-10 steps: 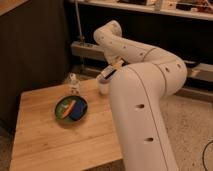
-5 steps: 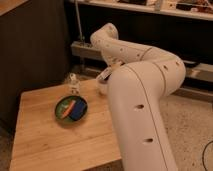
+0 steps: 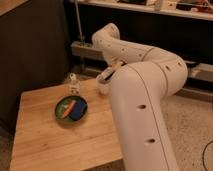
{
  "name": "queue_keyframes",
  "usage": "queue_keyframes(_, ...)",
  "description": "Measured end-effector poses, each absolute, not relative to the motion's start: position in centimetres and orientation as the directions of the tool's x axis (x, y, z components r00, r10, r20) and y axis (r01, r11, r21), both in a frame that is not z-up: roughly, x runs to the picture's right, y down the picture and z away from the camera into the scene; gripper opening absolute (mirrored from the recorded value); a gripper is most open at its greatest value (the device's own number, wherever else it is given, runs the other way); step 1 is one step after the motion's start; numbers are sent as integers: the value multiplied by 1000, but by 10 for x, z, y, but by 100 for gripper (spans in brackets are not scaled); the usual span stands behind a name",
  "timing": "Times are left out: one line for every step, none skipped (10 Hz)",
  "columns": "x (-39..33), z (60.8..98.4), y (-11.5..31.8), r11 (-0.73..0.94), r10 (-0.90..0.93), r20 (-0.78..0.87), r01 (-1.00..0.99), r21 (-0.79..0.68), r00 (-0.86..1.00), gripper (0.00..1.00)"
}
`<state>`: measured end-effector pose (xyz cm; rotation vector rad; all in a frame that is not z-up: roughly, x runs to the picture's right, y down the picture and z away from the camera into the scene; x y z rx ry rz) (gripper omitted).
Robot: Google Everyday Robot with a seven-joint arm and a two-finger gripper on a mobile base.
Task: Place the eraser in the ceramic cup
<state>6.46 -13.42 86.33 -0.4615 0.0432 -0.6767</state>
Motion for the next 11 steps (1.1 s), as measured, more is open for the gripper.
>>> queue_keyframes(69,861,-135,690,-597,139,594,-413,790,0)
queue_keyframes(73,859,-136,698,-584,168,598,-394,794,0)
queue_keyframes(77,856,-139,711,-570,213,607,-356,793,0)
queue_keyframes(81,853,-140,719,-567,244,617,-321,787,0)
queue_keyframes(82,851,-139,723,-565,267,625,-295,780,0)
queue_keyframes(84,848,-139,726,-567,283,632,-270,773,0)
queue_keyframes(84,845,-138,727,-573,297,641,-247,764,0)
queue_keyframes(84,842,-137,728,-578,306,647,-227,757,0)
queue_keyframes(84,840,-136,728,-580,308,650,-218,754,0)
queue_keyframes(84,838,-135,722,-594,295,658,-214,748,0)
queue_keyframes(83,840,-133,716,-604,282,663,-220,746,0)
